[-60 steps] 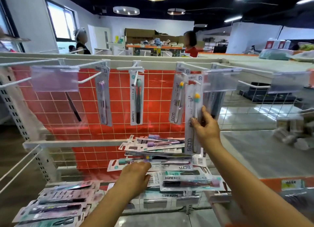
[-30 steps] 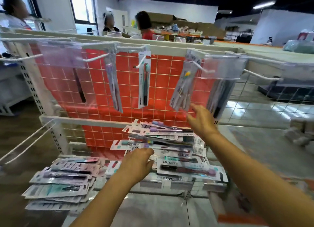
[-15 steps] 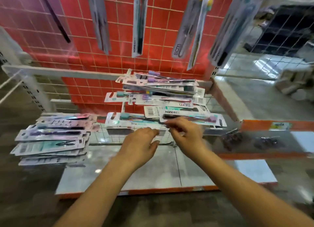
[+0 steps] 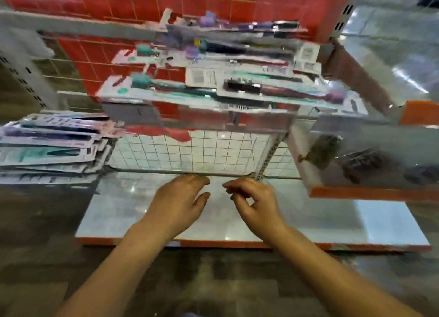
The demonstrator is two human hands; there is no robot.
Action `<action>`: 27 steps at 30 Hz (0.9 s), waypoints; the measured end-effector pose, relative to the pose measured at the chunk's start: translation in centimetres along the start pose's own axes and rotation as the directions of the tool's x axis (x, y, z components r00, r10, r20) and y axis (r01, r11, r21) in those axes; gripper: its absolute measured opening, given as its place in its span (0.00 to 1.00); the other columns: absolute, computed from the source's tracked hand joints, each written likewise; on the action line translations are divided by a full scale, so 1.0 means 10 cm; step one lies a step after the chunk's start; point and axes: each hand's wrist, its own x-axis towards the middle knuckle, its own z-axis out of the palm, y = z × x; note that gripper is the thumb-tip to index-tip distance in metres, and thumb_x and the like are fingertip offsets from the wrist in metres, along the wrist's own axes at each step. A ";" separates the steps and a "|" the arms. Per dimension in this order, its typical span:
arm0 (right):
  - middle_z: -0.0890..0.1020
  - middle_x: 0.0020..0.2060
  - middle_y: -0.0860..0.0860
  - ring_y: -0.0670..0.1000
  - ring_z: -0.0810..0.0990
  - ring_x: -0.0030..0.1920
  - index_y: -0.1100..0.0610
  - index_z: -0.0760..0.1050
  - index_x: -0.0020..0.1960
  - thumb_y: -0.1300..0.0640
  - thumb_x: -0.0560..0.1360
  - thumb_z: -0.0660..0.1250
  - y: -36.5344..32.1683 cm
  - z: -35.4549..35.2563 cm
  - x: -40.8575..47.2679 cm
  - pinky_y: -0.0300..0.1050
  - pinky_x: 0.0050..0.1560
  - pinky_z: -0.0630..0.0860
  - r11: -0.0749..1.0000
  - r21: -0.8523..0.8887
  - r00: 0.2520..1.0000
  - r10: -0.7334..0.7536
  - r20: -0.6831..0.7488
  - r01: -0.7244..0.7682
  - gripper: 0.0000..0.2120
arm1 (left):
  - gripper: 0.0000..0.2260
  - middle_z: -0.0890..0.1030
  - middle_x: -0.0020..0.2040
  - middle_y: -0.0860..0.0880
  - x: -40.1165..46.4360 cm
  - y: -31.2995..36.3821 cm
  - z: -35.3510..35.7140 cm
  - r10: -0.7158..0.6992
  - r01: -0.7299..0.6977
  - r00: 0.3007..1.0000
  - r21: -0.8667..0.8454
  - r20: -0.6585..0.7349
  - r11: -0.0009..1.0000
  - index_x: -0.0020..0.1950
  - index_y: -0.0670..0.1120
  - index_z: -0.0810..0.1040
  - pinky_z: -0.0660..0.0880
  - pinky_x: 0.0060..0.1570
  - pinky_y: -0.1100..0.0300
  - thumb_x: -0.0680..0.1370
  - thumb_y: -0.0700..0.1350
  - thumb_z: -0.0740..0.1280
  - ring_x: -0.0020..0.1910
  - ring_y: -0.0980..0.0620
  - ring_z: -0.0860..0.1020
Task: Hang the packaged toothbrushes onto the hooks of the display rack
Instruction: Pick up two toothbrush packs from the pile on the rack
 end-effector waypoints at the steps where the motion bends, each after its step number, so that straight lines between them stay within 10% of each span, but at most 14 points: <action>1: 0.82 0.45 0.51 0.47 0.80 0.45 0.60 0.80 0.52 0.63 0.72 0.62 0.15 0.07 0.00 0.35 0.47 0.78 1.000 -0.022 1.000 -0.007 -0.010 0.007 0.13 | 0.18 0.71 0.69 0.54 0.06 -0.03 0.16 0.008 -0.008 1.000 -0.004 -0.013 1.000 0.70 0.53 0.68 0.66 0.61 0.62 0.80 0.52 0.57 0.66 0.54 0.69; 15: 0.80 0.42 0.50 0.43 0.76 0.40 0.62 0.80 0.53 0.70 0.70 0.63 1.42 0.95 0.16 0.25 0.43 0.71 0.966 -0.082 0.908 -0.258 -0.330 0.245 0.14 | 0.17 0.75 0.64 0.51 0.51 -0.50 1.31 0.123 -0.114 0.907 0.047 -0.402 0.992 0.67 0.49 0.72 0.71 0.58 0.52 0.79 0.49 0.61 0.62 0.49 0.72; 27: 0.80 0.52 0.50 0.47 0.76 0.46 0.57 0.77 0.59 0.63 0.76 0.63 1.05 0.68 0.53 0.41 0.49 0.76 0.963 -0.155 0.933 -0.255 -0.252 0.221 0.13 | 0.17 0.74 0.65 0.52 0.71 -0.40 0.82 0.126 -0.093 0.899 0.097 -0.420 0.991 0.68 0.51 0.69 0.70 0.60 0.56 0.79 0.51 0.60 0.63 0.51 0.71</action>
